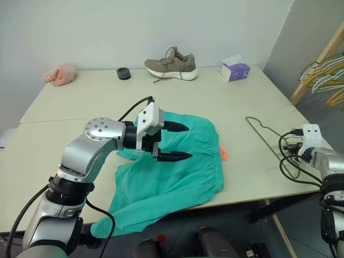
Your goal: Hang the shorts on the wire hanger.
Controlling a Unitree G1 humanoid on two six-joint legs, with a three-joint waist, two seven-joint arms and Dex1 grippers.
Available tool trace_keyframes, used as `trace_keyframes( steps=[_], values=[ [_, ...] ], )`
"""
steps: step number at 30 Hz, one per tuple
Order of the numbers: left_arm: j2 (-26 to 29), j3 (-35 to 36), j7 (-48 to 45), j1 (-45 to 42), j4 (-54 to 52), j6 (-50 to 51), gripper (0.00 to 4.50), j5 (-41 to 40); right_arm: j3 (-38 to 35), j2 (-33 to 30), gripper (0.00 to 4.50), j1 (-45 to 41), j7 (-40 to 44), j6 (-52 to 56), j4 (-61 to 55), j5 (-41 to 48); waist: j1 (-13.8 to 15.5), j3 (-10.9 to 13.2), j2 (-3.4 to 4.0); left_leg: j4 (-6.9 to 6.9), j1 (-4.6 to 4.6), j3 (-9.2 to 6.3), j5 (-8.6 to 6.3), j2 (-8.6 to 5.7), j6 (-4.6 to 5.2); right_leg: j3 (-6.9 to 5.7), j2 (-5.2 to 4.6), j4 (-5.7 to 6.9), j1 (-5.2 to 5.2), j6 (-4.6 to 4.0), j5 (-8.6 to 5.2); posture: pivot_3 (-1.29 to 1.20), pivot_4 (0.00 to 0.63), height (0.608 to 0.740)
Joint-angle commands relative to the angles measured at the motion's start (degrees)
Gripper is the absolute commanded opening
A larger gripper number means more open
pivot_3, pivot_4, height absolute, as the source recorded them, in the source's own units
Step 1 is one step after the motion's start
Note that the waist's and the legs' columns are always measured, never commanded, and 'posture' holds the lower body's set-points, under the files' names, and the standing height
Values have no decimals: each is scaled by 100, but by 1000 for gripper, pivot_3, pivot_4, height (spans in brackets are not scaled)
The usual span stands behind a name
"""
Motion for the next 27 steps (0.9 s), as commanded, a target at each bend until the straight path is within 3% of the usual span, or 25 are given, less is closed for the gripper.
trace_keyframes(
  steps=[1, 8, 11, 19, 27],
  values=[
    [49, 314, 256, -50, 285, -270, 4369, 247, 193, 81, 11, 274, 180, -104, -594, -85, 7, 3, 4, -1, 0, 0, 0, 0, 0, 0, 0, 0, -1, 0, 0, -197, 117, 740],
    [103, 700, 749, -422, 1425, -500, 4369, 646, 413, 5, 11, 477, 666, -215, -3032, 58, -47, 73, 110, -10, -8, 12, 0, -1, 0, 14, 0, 4, -21, 1, 0, -201, 118, 740],
    [73, 842, 850, -651, 1848, -434, 4369, 624, 610, 16, 11, 483, 815, -443, -3724, -41, -58, 82, 118, -24, -9, 8, 0, -1, -1, 9, 1, 5, -27, 3, -1, -203, 118, 740],
    [2, 1072, 676, -997, 2305, 202, 4369, 256, 1352, -221, 11, 324, 1392, -1589, -4690, -578, -67, 84, 116, -42, -10, 13, 1, -11, -2, 2, -14, -2, -30, 15, -8, -210, 118, 740],
    [228, 791, -131, -715, 1949, 936, 4369, -22, 2165, -268, 11, -29, 1936, -3366, -5130, -1349, -110, 87, 116, -56, -10, 13, 2, -7, -3, 3, -11, 0, -42, 16, -9, -215, 119, 740]
  ],
)
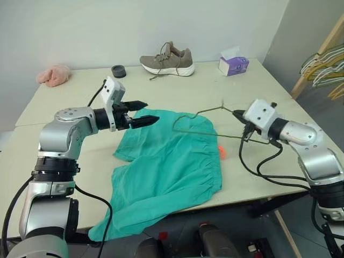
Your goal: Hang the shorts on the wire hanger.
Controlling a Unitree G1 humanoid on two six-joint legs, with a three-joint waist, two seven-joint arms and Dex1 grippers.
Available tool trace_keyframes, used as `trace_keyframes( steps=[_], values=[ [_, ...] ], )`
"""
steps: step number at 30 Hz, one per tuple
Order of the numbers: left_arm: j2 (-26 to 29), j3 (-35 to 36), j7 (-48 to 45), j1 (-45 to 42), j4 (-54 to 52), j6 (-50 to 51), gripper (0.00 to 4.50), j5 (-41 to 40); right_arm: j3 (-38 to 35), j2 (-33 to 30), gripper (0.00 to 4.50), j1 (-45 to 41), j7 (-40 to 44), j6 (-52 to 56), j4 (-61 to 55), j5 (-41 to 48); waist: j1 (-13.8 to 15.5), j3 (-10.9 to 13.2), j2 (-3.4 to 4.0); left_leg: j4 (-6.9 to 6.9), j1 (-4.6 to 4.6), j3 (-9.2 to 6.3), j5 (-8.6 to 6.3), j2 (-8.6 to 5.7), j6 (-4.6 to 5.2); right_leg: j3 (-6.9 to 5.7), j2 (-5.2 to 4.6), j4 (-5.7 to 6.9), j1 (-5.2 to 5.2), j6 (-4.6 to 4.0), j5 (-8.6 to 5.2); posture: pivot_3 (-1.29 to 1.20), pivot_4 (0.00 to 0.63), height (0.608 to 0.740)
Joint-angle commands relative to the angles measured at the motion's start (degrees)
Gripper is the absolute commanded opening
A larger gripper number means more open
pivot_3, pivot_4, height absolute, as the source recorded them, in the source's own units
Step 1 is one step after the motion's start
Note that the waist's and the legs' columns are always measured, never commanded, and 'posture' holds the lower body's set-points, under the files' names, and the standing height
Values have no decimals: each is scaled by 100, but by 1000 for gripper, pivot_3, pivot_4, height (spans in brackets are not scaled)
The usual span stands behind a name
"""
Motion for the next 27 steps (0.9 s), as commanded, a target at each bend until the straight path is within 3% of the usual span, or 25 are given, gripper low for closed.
trace_keyframes(
  steps=[1, 17, 21, 27],
  values=[
    [106, -130, -268, 50, -295, 102, 4369, -60, 154, 9, 11, -341, 205, -722, -278, -233, -3, 1, 1, 0, 1, 0, 0, 0, 0, 0, 0, 1, 0, 0, 0, -217, 119, 740],
    [402, -677, -1067, 778, -1186, 12, 4369, 47, 254, 489, 11, -813, 551, -1097, -328, -232, 5, 5, -3, 1, 2, 0, 1, 0, -1, -1, -4, 3, 0, -11, 5, -219, 122, 740],
    [431, -715, -1077, 800, -1209, 35, 3580, 58, 212, 513, 0, -788, 550, -1073, -375, -212, 5, 6, -3, 1, 1, 0, 1, -1, 0, -1, -4, 3, 0, -11, 5, -221, 125, 740],
    [495, -821, -1171, 856, -1238, -56, 1718, 126, 183, 549, 0, -778, 548, -1033, -427, -184, 3, 9, -1, 0, 2, -1, 0, 0, 0, 0, -3, 3, 0, -11, 5, -224, 128, 740]
  ],
)
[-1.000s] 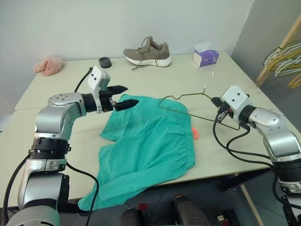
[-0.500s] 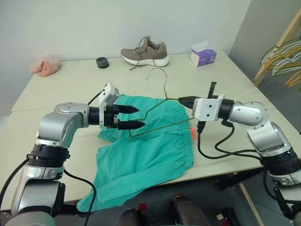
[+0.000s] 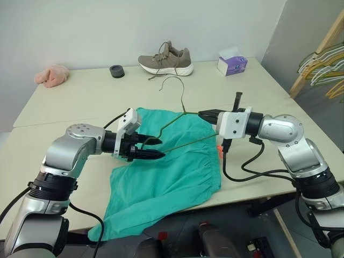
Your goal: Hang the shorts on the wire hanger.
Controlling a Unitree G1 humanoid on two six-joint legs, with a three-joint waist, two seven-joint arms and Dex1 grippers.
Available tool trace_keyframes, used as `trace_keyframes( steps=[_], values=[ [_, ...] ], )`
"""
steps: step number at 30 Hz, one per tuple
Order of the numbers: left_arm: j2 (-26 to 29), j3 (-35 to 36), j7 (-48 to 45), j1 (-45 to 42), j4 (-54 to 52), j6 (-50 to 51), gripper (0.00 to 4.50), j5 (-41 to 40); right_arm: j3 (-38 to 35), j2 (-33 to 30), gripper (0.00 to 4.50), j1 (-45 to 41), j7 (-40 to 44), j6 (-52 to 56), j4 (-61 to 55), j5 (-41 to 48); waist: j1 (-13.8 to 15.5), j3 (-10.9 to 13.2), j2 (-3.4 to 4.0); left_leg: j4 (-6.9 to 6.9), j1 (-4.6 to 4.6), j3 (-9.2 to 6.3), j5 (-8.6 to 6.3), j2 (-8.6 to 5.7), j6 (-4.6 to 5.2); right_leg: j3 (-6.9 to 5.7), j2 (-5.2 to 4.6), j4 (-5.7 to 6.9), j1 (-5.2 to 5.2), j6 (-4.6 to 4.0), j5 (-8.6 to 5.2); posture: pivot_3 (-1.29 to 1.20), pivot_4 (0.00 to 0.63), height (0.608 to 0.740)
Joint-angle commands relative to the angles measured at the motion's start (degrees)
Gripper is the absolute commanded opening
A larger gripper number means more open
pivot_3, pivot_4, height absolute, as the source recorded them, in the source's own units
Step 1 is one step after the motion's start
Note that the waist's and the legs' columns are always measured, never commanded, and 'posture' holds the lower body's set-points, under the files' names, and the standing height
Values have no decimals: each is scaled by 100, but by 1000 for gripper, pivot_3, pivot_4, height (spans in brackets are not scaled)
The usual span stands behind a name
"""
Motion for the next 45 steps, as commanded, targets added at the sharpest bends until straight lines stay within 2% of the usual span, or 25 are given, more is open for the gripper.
trace_keyframes(
  steps=[1, 5, 6, 15, 18, 23, 26, 29, 33, 38, 43, 45],
  values=[
    [104, -10, -111, 11, -192, -99, 1423, 15, -224, 36, 0, -133, -31, 4, -230, 70, 0, 0, 0, 0, 0, 0, 0, 0, 0, 0, 0, 0, 0, 0, 0, -224, 129, 740],
    [73, -17, -110, 36, -224, -91, 213, 17, -240, 45, 0, -127, -5, 47, -259, 115, 1, 2, 0, 0, 0, 0, 0, 0, 0, -1, 0, 0, 0, 0, 0, -227, 129, 740],
    [65, -18, -104, 37, -226, -91, 29, 16, -239, 49, 0, -125, 5, 61, -271, 128, 1, 2, 0, 0, 0, 0, 0, 0, 0, 0, 0, 0, 0, 1, 0, -227, 129, 740],
    [23, 22, -13, 40, -215, -60, 29, 13, -210, -4, 0, -9, 278, 84, -464, 309, 0, 7, -2, 0, 0, 0, 0, 0, 0, -1, 0, 0, 0, 1, -1, -225, 125, 740],
    [18, 38, 52, 54, -213, -66, 0, 38, -242, -121, 760, 63, 571, 347, -671, 574, 3, 7, -3, 0, 0, -1, 0, 0, 0, -2, 0, 0, 0, 1, -1, -225, 123, 740],
    [40, 32, 129, 81, -239, -197, 0, 130, -502, -473, 2386, 206, 955, 1165, -1041, 1040, 12, 8, -4, 0, 0, -2, 0, 0, 0, -2, -1, 0, 0, 2, -1, -222, 120, 740],
    [95, 10, 169, 108, -260, -485, 0, 334, -823, -647, 3408, 255, 922, 1953, -1189, 1381, 15, 8, -5, 0, 0, -1, 0, -2, 0, -3, -3, 0, 1, 1, -1, -224, 118, 740],
    [225, -31, 236, 111, -283, -1117, 0, 755, -1180, -945, 4415, 464, 902, 3240, -1426, 1816, 24, 8, -5, 0, 0, -2, 0, 0, 0, -5, -11, 0, 1, -7, 4, -227, 116, 740],
    [273, -27, 201, 49, -425, -1315, 0, 848, -1052, -1063, 4415, 612, 915, 4215, -1743, 2168, 8, 9, -7, -2, 1, -1, 0, -1, 1, -4, -27, -1, 0, -17, 9, -231, 113, 740],
    [286, -126, 139, -19, -598, -1445, 0, 973, -356, -831, 4415, 279, 773, 4328, -1316, 1812, -22, 9, -7, -2, 1, -1, 0, -2, 1, -4, -25, 0, 0, 7, -5, -225, 108, 740],
    [372, -233, 76, -12, -669, -1625, 0, 1177, 248, -824, 4415, -77, 1152, 4286, -743, 1636, -13, 10, -8, -2, 0, -1, 0, -7, 1, -6, -10, 0, 0, 8, -5, -207, 105, 740],
    [379, -231, 75, -1, -672, -1660, 0, 1225, 366, -827, 4041, -156, 1302, 4304, -623, 1645, -2, 9, -8, -2, -4, -2, 0, -6, 1, -7, -8, -2, -2, 8, -5, -201, 104, 740]
  ],
)
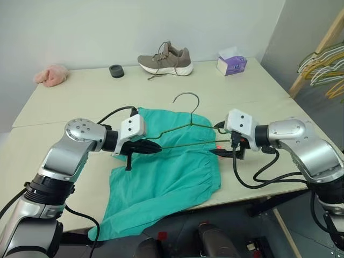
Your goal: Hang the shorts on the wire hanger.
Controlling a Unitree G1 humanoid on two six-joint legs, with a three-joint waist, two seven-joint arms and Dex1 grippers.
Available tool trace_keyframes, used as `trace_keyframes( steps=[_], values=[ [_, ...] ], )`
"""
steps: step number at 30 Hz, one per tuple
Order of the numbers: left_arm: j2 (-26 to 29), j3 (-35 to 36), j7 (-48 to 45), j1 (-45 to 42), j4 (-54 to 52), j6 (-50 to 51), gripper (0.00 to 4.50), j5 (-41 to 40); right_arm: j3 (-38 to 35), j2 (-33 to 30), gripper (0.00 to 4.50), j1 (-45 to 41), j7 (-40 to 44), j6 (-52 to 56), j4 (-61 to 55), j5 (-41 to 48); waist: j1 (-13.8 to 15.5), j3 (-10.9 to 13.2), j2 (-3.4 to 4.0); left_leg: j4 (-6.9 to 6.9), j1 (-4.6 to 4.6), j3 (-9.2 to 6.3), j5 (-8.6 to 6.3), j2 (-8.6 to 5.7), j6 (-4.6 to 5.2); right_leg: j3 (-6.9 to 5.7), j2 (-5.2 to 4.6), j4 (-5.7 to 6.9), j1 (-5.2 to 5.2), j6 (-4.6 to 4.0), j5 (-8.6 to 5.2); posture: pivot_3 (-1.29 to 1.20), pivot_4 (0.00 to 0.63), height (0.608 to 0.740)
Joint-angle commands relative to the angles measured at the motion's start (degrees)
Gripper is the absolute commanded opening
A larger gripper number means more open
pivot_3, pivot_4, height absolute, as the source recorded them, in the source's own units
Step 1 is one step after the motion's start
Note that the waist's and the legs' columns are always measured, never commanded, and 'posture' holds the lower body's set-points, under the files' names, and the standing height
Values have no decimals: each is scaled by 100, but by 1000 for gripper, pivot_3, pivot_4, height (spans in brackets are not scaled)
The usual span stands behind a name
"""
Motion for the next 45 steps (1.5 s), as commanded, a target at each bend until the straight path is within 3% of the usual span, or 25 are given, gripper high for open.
trace_keyframes(
  steps=[1, 12, 18, 19, 27, 35, 45],
  values=[
    [109, 13, -8, -87, -200, -156, 0, 96, 120, -35, 3850, -198, 277, -24, 100, -17, 13, 0, 0, 0, -1, 0, 0, 0, 0, 1, 0, 0, 0, 0, 0, -199, 104, 740],
    [69, 53, 61, -42, -270, -148, 0, 166, 235, 137, 76, -183, 321, 166, 173, -82, 28, 0, 0, 2, -26, -3, 0, 0, 0, -2, 0, 2, -20, -1, 1, -193, 105, 740],
    [-31, 70, 87, -96, -293, 136, 0, 26, 222, 185, 29, -136, 199, 158, 149, -132, 30, 0, 0, 3, -27, -4, 0, 1, 0, -3, 2, 4, -22, -1, 1, -196, 107, 740],
    [-61, 88, 116, -109, -276, 140, 521, 22, 208, 194, 0, -124, 172, 147, 146, -146, 31, 0, 0, 3, -28, -4, 0, 1, 0, -4, 2, 4, -22, -1, 1, -196, 107, 740],
    [-263, 556, 568, -94, -26, 360, 2896, -251, 67, 42, 0, 65, 123, 58, 100, -167, 35, 0, 0, 6, -31, -8, 0, 2, 0, -6, 2, 4, -22, -3, 2, -201, 108, 740],
    [-314, 1642, 916, -498, 718, 1151, 2896, -1123, -557, -590, 0, 797, 184, 194, -175, 66, 42, 0, 0, 9, -37, -11, 0, 0, 0, -10, 1, 4, -24, -2, 2, -209, 112, 740],
    [-277, 1122, 505, 438, 674, 778, 2896, -928, -2680, -1189, 0, 2868, -80, 1356, -385, 750, 41, 0, -2, 7, -31, -8, 0, 0, -1, -8, -10, 5, -20, -1, 1, -248, 125, 740]
  ],
)
